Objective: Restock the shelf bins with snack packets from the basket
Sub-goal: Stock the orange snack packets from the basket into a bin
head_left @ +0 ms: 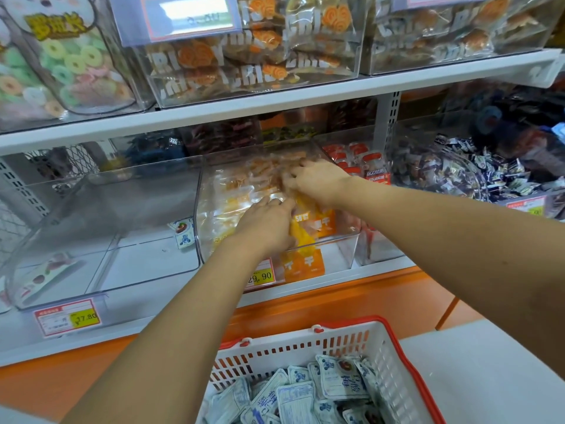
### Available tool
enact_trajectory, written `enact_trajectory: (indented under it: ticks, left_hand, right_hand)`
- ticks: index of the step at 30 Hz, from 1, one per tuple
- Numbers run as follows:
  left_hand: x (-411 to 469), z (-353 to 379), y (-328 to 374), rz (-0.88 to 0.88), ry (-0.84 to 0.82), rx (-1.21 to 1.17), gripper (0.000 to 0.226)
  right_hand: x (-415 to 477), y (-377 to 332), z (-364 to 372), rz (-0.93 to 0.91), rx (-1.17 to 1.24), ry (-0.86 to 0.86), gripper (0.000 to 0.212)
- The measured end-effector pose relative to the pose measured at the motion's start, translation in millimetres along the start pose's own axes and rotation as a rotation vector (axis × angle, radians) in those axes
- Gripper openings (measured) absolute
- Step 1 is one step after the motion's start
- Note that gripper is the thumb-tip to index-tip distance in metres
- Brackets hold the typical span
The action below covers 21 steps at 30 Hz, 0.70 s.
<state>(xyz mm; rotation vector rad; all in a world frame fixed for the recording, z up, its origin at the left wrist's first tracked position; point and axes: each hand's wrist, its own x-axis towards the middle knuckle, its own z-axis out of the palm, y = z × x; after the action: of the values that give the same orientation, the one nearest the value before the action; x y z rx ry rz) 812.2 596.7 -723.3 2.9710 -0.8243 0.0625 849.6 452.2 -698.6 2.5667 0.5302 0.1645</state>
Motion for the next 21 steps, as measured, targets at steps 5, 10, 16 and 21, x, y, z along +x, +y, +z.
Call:
enact_trajectory:
  ticks: [5,10,16,21]
  left_hand:
    - [-1.3,-2.0,3.1,-0.001,-0.018,0.016,0.052]
    - [-0.6,-3.8,3.0,0.0,-0.048,0.013,0.056]
    - [4.4,-2.9,4.3,-0.024,-0.058,0.009,0.061]
    - [4.2,-6.0,3.6,-0.018,-0.083,-0.067,0.068]
  right_hand:
    - [0.8,-17.1,8.1,0.162,-0.003,0.061,0.053]
    - [-10.9,-16.7,9.4,0.186,0.045,0.091,0.054]
    - [-29.9,-22.5,-6.6,0.403,0.427,0.109,0.049]
    - [-50.7,-27.0,-25.5,0.297,0.563,-0.499,0.031]
